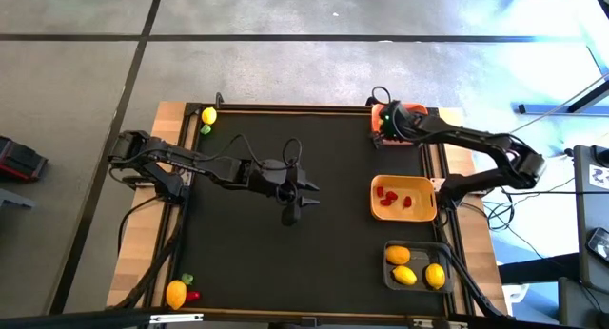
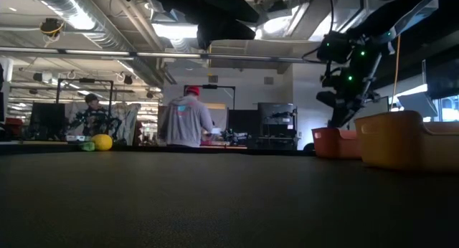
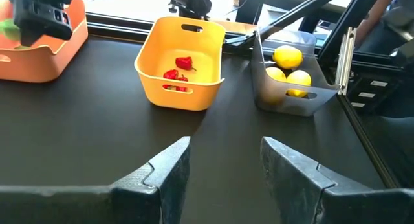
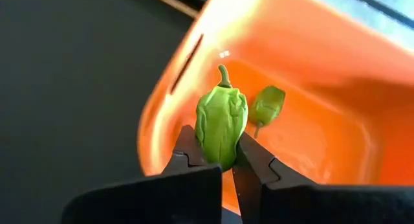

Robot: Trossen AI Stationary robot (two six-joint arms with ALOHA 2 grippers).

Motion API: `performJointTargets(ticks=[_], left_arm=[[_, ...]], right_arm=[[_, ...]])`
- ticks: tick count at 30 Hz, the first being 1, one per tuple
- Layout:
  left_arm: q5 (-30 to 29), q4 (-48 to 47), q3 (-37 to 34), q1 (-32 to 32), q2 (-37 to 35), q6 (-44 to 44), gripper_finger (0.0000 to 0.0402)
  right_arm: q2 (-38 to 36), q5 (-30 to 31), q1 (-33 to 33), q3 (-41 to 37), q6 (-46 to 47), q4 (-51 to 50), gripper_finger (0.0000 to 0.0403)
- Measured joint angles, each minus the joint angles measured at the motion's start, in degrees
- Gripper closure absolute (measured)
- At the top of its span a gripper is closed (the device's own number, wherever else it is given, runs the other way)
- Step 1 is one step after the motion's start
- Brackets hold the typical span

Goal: Sort produce into baskets
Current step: Put the center green chili pepper into the orange bin, then put the bottom green chili pepper into the orange bin

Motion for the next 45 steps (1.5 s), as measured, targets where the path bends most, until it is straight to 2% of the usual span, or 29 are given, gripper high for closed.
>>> performJointTargets(ticks=[6, 16, 19, 25, 29, 38, 45], left_arm=[[0.0, 0.0, 0.0, 0.0, 0.0, 0.0, 0.0219], [0.0, -0.2, 0.0, 0.0, 0.0, 0.0, 0.0219], [0.0, -1.3, 0.0, 0.0, 0.0, 0.0, 0.0219], [0.0, -1.2, 0.0, 0.0, 0.1, 0.0, 0.0219], [0.0, -1.2, 0.0, 0.0, 0.1, 0.0, 0.0219], [0.0, -1.2, 0.0, 0.0, 0.1, 0.0, 0.0219], [0.0, -1.2, 0.0, 0.0, 0.1, 0.0, 0.0219]], right_arm=[[2.8, -0.4, -2.2, 0.0, 0.0, -1.2, 0.0393], [3.5, -0.3, -2.9, 0.0, 0.0, -4.3, 0.0386], [3.5, -0.6, -2.8, 0.0, 0.0, -4.9, 0.0357], [3.5, -1.8, -2.8, 0.0, 0.0, -5.6, 0.0266], [3.2, -2.5, -2.8, 0.0, 0.0, -5.6, 0.0229], [-7.2, -5.3, 1.7, 0.1, 0.0, -5.6, 0.0217], [-15.8, -7.1, 11.5, 0.1, 0.8, -6.0, 0.0216]])
